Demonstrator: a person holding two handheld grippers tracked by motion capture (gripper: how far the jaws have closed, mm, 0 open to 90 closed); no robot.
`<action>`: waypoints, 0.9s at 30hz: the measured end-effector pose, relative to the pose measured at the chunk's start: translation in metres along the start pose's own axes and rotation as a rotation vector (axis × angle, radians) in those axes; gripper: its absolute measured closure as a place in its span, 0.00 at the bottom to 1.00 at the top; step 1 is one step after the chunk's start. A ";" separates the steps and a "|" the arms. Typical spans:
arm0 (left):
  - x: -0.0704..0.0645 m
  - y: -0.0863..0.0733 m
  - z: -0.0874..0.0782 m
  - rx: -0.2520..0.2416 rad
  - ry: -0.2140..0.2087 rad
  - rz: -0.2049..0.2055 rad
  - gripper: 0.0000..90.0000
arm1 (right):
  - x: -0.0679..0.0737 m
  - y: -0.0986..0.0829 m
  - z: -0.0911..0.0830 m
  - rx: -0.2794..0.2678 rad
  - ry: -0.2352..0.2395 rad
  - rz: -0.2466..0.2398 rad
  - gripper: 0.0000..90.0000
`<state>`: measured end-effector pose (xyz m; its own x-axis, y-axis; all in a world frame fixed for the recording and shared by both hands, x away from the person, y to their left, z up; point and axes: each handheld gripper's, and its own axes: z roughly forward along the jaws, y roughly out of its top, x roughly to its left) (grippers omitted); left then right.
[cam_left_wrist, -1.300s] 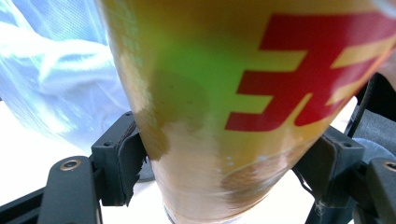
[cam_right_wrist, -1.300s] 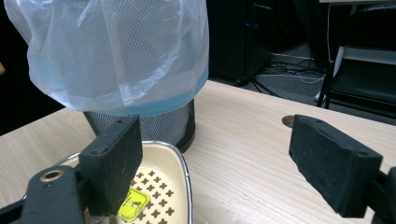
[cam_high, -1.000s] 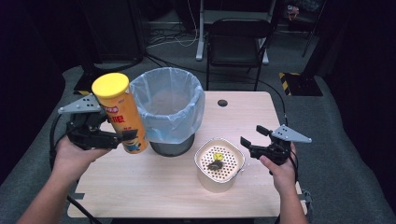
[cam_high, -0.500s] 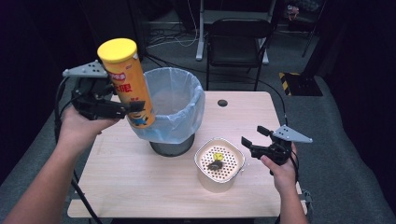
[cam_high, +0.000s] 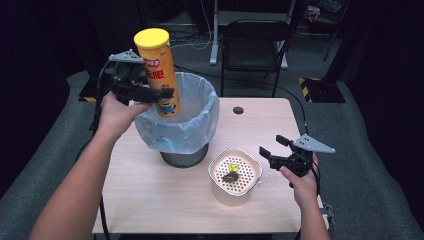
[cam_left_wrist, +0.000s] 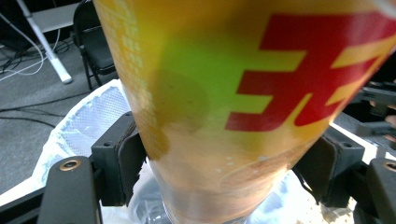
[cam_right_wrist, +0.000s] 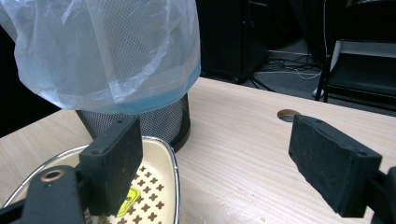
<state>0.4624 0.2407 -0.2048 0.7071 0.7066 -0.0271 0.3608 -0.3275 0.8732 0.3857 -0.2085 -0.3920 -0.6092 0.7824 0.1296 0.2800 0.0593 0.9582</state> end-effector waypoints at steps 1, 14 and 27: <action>0.002 -0.001 0.004 0.002 0.007 -0.006 0.27 | 0.000 0.000 0.000 0.000 0.004 -0.003 0.19; 0.015 -0.013 0.052 0.080 0.004 -0.078 0.27 | -0.003 -0.002 0.002 0.003 0.011 0.005 0.19; 0.023 -0.027 0.050 0.120 0.092 -0.095 0.07 | 0.001 -0.001 0.003 -0.007 0.023 0.001 0.19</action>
<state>0.4997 0.2341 -0.2531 0.6092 0.7909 -0.0573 0.4976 -0.3251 0.8042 0.3876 -0.2059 -0.3933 -0.6254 0.7682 0.1366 0.2756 0.0538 0.9598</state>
